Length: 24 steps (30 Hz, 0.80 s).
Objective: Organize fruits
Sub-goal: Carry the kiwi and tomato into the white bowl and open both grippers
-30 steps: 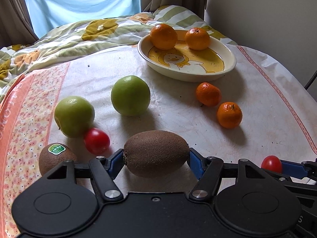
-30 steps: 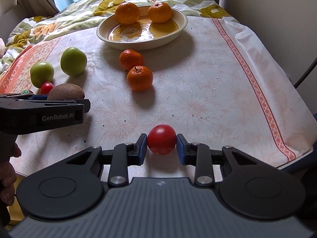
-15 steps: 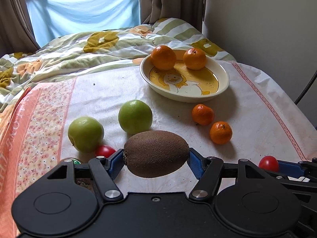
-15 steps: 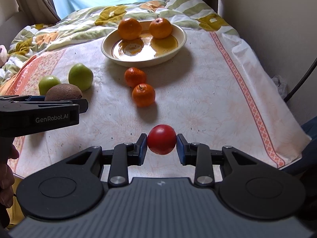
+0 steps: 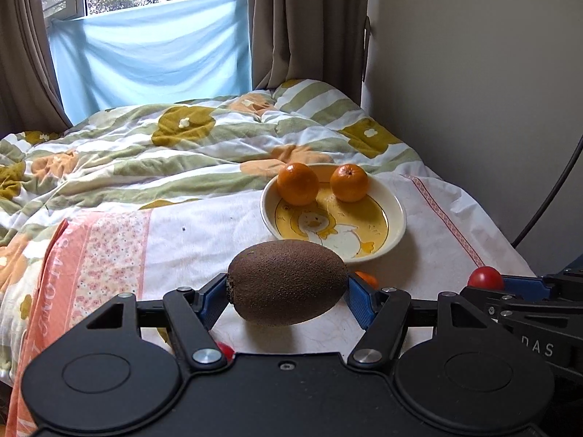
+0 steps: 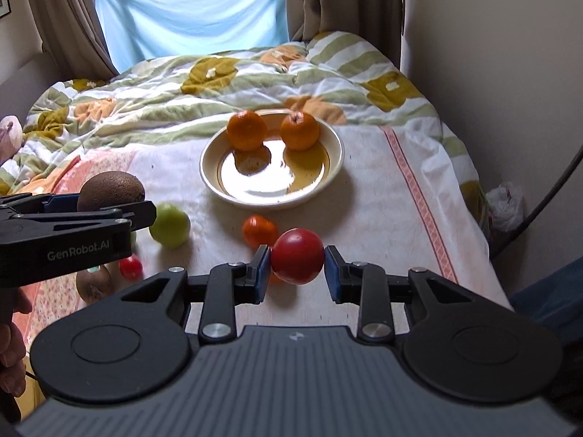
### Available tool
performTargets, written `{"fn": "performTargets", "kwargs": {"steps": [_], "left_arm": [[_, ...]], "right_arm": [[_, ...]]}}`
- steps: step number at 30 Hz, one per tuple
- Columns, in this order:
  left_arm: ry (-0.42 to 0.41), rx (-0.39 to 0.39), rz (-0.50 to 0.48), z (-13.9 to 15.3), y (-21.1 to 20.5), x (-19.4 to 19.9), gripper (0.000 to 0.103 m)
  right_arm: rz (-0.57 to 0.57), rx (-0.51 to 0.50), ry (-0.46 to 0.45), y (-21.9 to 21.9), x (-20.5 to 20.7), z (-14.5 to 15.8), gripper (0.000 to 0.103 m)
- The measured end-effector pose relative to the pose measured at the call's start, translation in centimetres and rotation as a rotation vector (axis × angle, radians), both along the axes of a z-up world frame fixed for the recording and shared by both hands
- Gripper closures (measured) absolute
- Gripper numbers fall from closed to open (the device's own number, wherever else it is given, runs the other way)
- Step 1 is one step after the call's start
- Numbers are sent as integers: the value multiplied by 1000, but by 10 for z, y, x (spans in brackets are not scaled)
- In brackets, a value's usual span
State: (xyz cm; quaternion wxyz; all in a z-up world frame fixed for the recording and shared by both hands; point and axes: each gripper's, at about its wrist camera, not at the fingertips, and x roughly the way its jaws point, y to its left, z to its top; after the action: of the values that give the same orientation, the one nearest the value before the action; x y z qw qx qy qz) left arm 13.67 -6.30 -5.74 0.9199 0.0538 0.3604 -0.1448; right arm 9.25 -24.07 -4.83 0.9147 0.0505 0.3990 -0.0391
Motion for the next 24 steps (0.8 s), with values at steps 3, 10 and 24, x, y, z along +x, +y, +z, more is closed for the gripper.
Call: {"fn": "performTargets", "kwargs": {"steps": [3, 10, 24], "left_arm": [[-14, 1, 14, 10, 0, 9, 31], [-7, -3, 75, 13, -10, 43, 31], [54, 56, 98, -30, -62, 135, 31]], "right_arm": [[16, 7, -17, -5, 16, 9, 57], [92, 17, -34, -21, 62, 17, 57], [219, 24, 26, -66, 167, -10, 57]]}}
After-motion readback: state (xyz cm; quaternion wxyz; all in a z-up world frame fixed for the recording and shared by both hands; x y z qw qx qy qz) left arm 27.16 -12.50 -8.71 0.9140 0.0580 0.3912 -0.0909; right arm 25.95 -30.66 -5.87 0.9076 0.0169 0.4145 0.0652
